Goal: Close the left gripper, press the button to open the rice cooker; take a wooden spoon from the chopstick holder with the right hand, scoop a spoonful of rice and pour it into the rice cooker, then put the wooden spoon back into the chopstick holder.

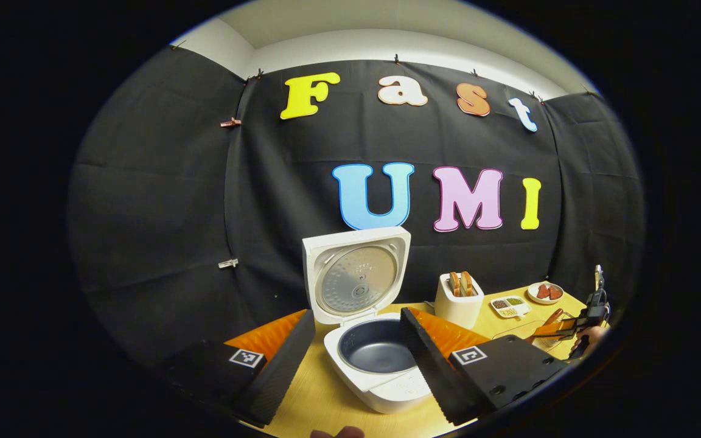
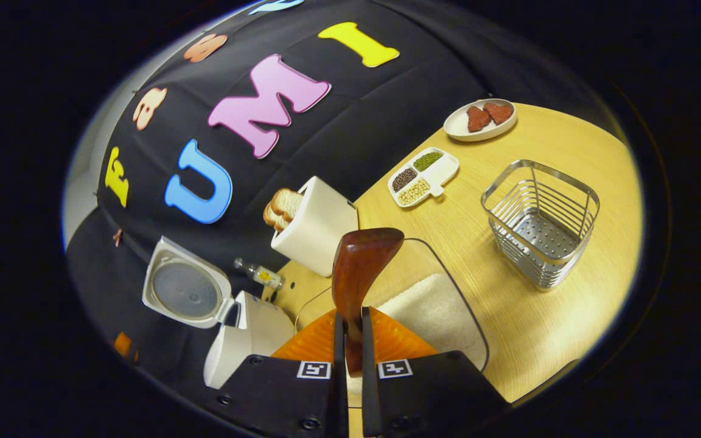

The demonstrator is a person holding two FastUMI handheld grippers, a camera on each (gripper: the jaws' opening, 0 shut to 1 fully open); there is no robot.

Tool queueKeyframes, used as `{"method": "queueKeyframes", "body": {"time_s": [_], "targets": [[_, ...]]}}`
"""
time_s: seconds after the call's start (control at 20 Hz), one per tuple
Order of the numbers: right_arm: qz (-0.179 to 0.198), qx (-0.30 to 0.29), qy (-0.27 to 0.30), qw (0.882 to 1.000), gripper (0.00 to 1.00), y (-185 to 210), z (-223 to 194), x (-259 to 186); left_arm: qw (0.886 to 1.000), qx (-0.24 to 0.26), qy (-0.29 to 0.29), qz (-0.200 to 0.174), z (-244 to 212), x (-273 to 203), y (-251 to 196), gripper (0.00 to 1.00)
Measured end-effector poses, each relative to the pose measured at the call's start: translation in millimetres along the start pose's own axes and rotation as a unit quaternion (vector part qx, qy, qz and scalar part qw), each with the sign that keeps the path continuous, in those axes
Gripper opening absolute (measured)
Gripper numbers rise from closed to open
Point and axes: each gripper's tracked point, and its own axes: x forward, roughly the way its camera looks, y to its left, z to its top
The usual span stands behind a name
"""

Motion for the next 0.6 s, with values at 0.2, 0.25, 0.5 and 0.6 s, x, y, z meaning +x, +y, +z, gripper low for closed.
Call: {"method": "queueKeyframes", "body": {"time_s": [0.2,0.25,0.5,0.6], "targets": [[0.004,0.038,-0.026,0.999,0.13,-6,22,-15,1.0,-0.002,0.0,-0.006,0,1,-5,0.97],[0.004,0.041,-0.028,0.999,0.13,-8,25,-20,1.0,-0.003,0.001,-0.007,0,0,-5,0.97],[0.002,0.055,-0.035,0.998,0.13,-12,40,-30,1.0,0.001,0.002,-0.013,1,-1,-6,0.97],[0.007,0.066,-0.041,0.997,0.13,-10,45,-36,1.0,0.001,-0.001,-0.015,3,-2,-7,0.96]]}}
